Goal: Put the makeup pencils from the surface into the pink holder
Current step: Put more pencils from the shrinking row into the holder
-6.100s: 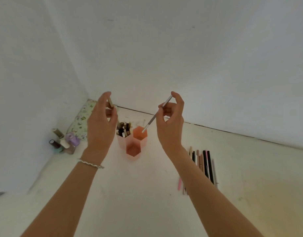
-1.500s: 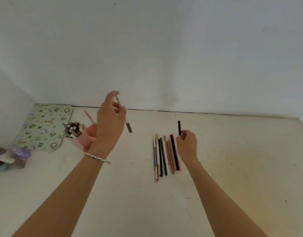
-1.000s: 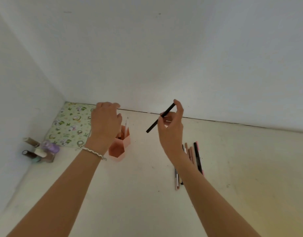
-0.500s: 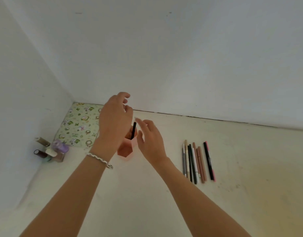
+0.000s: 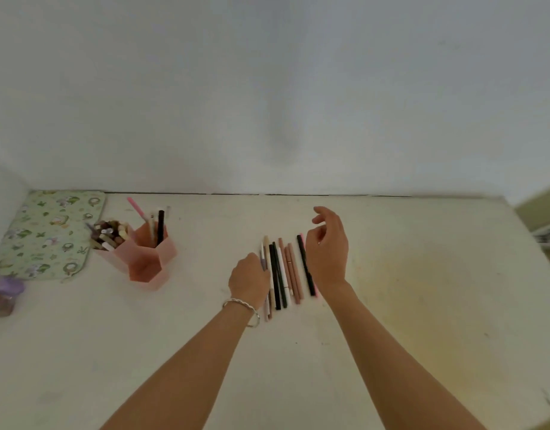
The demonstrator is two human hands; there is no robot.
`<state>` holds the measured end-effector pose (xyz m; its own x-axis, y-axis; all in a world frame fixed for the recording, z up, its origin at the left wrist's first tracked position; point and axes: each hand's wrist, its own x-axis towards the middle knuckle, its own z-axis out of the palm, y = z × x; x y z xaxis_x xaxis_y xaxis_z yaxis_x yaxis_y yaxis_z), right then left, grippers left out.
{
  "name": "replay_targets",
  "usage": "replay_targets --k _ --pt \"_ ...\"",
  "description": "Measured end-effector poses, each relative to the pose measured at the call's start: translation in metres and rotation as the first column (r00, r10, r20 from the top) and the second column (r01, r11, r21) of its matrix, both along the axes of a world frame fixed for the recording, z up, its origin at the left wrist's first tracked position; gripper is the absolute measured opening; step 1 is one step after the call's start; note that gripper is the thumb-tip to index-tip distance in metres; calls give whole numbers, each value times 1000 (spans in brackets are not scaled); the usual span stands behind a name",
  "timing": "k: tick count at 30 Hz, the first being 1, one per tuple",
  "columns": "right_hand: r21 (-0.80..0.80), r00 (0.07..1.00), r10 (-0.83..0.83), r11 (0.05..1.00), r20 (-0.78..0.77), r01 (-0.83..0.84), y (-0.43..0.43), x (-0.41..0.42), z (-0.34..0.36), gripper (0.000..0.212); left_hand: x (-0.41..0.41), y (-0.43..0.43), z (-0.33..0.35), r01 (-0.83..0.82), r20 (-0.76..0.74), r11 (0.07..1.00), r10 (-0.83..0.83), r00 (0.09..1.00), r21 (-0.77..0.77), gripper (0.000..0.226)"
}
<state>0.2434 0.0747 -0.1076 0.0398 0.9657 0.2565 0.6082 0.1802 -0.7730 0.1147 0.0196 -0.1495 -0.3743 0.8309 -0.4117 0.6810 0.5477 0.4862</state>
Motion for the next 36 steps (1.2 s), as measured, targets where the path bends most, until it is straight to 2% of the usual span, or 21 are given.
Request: replay_targets --k 5,8,11,14,18,22,25,26,28,32,34,36 --pt "-85 998 -52 995 -25 50 -6 27 -18 40 -2 7 1 -33 11 999 33 999 -4 14" --pt "-170 997 -81 982 -14 77 -5 32 -27 36 -12 14 12 -88 81 987 78 994 133 21" --pt "-337 991 -8 940 133 53 -1 30 -38 29 -26 22 33 -139 157 935 91 983 326 56" --pt "-462 951 130 887 282 16 -4 21 -48 27 -37 25 51 -182 230 894 92 969 410 80" --pt "-460 853 216 887 475 31 -9 9 -56 12 -45 19 56 -207 269 867 89 959 453 76" --pt "-425 819 218 904 532 36 -8 3 -57 15 -53 13 53 -253 273 843 132 953 474 69" --pt "-371 897 130 928 423 41 -5 1 -52 17 -63 11 57 -278 294 819 141 946 502 60" --pt "-330 942 67 943 330 49 -3 0 -47 17 -69 11 62 -286 298 800 141 944 527 56" --pt "-248 994 -11 968 109 38 2 -7 -32 36 -92 11 77 -293 262 731 161 952 616 50" --pt "-78 961 52 994 -270 -76 10 -39 9 75 -155 6 112 -244 91 563 286 954 790 38" --pt "-6 929 108 993 -354 -117 9 -62 24 80 -178 0 120 -216 32 544 327 944 811 33" --pt "31 912 156 987 -380 -156 4 -85 32 83 -188 -5 120 -198 -11 583 335 942 788 30"
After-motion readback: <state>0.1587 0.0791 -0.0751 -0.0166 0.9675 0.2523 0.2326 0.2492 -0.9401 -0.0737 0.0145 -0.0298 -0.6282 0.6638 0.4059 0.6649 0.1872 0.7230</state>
